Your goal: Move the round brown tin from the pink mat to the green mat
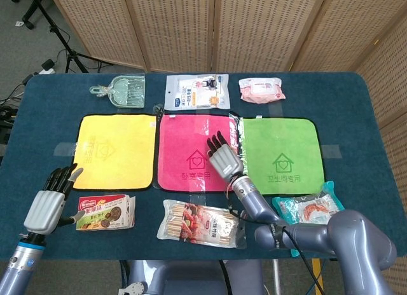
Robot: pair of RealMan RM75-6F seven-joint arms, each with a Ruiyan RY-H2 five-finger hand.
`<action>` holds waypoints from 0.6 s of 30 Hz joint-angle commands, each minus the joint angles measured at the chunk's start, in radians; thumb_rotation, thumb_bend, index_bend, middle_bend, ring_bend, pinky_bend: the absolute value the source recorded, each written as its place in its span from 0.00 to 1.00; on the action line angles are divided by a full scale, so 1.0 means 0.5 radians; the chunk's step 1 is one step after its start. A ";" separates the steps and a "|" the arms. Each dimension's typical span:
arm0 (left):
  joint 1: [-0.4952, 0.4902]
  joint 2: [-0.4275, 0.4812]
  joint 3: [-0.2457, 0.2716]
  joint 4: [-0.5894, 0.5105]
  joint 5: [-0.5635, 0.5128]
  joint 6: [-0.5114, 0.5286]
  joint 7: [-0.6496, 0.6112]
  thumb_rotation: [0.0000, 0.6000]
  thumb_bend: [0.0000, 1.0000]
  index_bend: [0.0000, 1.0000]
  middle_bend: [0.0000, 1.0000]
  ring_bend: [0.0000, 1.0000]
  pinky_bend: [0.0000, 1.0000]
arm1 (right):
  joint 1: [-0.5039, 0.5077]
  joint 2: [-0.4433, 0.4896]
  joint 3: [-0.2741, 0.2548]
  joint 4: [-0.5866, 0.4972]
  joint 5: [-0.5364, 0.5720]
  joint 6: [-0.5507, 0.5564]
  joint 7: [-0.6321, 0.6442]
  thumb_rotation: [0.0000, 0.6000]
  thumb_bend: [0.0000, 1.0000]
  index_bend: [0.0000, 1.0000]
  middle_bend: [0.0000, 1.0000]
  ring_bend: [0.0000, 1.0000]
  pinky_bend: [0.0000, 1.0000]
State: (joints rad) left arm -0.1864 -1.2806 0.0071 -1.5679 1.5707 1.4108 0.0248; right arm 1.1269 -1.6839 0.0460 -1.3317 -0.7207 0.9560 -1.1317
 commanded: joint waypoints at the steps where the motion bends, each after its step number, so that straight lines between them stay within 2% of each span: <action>1: 0.000 0.000 -0.001 -0.001 -0.001 0.000 0.001 1.00 0.16 0.02 0.00 0.00 0.00 | -0.008 0.007 -0.004 0.005 0.008 0.002 0.003 1.00 0.36 0.24 0.06 0.00 0.02; 18: 0.004 0.008 0.003 -0.013 0.010 0.012 -0.005 1.00 0.17 0.02 0.00 0.00 0.00 | -0.077 0.112 -0.009 0.023 0.082 0.026 0.025 1.00 0.36 0.24 0.06 0.00 0.02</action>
State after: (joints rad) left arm -0.1841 -1.2766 0.0087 -1.5745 1.5759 1.4167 0.0221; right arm 1.0913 -1.6315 0.0412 -1.3213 -0.6826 0.9678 -1.1216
